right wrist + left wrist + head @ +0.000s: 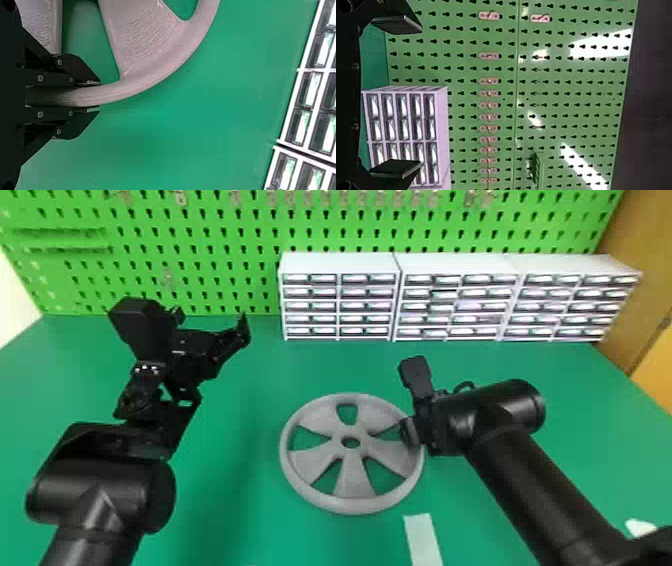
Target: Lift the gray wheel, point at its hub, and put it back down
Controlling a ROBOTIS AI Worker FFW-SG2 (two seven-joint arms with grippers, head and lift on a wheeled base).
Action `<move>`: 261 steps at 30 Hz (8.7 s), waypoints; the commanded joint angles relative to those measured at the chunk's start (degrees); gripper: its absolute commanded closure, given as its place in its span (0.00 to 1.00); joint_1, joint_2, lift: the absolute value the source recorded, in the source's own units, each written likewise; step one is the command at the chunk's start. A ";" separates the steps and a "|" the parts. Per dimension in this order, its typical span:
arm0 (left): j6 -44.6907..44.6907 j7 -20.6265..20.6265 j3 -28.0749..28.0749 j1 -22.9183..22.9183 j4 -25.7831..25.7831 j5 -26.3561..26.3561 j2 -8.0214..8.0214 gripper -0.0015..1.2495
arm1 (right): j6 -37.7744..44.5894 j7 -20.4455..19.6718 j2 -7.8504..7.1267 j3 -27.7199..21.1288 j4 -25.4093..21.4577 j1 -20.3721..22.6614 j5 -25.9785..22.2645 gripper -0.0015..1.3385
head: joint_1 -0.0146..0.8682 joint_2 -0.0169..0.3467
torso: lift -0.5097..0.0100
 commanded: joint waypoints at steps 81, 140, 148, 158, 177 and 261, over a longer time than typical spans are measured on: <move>1.92 -1.59 -1.21 3.03 -2.90 0.90 0.70 0.08 | -77.00 -16.35 -4.75 -2.21 -9.76 2.96 7.41 0.99 | 0.80 0.18 | 0.81; 6.22 -9.76 -0.86 12.61 -16.53 2.22 2.20 0.98 | -81.75 -16.35 -5.89 -2.82 -9.76 6.13 7.06 0.99 | 0.80 0.18 | 0.81; 7.19 -9.76 -1.91 11.82 -17.05 2.66 2.55 0.98 | -81.66 -16.35 -5.98 -2.82 -9.76 6.13 7.15 0.99 | 0.80 0.18 | 0.81; 7.19 -8.35 -5.43 9.36 -16.09 2.57 2.55 0.98 | -81.22 -16.35 -5.54 -2.47 -9.76 5.69 8.46 0.99 | 0.80 0.18 | 0.81; 3.41 0.96 -17.91 1.10 -11.17 3.45 3.78 0.98 | -80.87 -16.35 -5.10 -0.80 -9.67 5.86 9.70 0.99 | 0.80 0.18 | 0.81; -4.24 7.47 -24.15 -8.57 0.96 1.78 3.87 0.98 | -81.05 -16.35 -5.45 4.30 -10.82 7.53 9.70 0.99 | 0.80 0.18 | 0.81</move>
